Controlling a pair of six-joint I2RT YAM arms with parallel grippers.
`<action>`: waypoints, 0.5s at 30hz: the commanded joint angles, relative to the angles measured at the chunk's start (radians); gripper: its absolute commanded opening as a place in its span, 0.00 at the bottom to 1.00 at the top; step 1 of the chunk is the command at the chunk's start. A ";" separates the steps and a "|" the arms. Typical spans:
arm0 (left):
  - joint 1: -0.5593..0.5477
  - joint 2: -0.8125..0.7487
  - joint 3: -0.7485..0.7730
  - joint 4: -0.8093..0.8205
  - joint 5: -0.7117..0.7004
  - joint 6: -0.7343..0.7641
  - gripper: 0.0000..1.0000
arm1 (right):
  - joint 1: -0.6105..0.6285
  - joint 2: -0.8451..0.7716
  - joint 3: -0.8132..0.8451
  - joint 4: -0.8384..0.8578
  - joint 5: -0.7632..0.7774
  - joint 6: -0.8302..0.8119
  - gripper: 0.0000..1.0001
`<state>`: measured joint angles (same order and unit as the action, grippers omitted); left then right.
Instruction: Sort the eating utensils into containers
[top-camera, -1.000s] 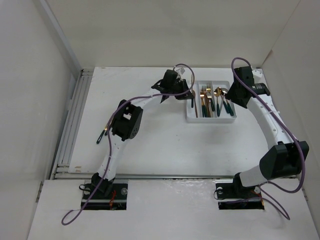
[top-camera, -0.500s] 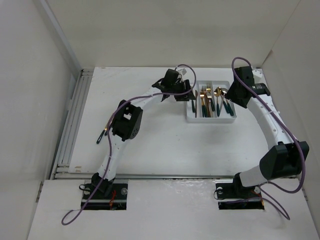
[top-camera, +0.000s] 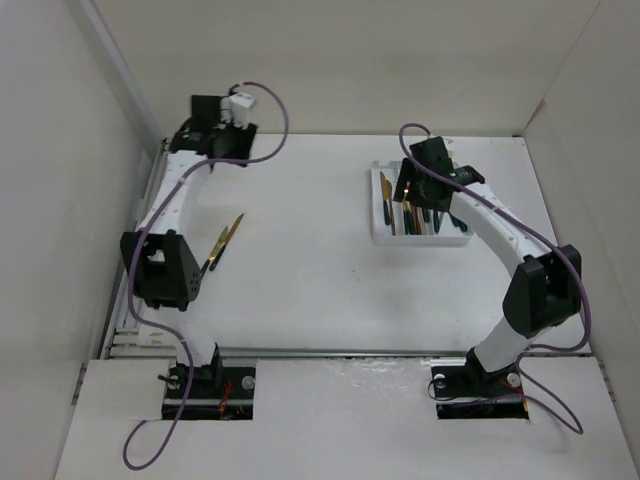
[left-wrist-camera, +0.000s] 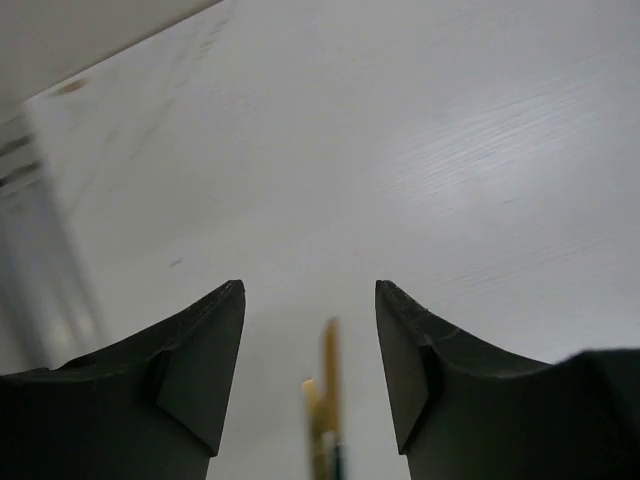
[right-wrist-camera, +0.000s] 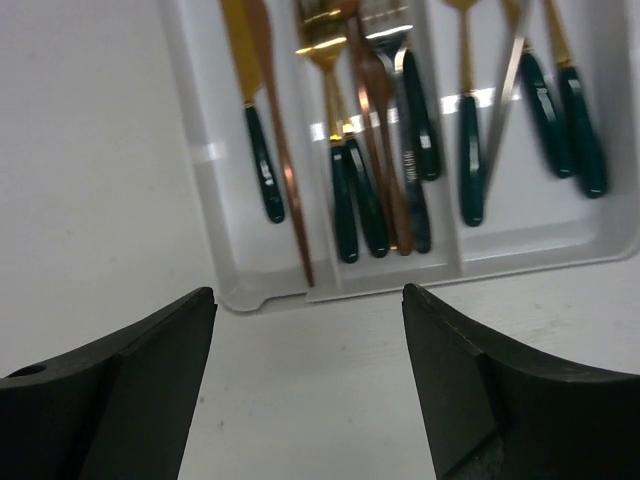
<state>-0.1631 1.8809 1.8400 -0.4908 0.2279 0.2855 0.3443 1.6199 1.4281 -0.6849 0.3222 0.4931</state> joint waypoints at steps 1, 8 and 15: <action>0.123 -0.052 -0.234 -0.156 -0.142 0.346 0.52 | 0.038 0.015 0.071 0.110 -0.107 -0.033 0.81; 0.306 -0.112 -0.517 -0.167 -0.141 0.442 0.46 | 0.084 0.024 0.098 0.166 -0.187 -0.065 0.81; 0.372 -0.143 -0.645 -0.196 -0.120 0.461 0.42 | 0.093 0.035 0.109 0.122 -0.152 -0.083 0.81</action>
<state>0.2062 1.8103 1.2407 -0.6579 0.0929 0.6979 0.4271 1.6577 1.4937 -0.5903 0.1604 0.4328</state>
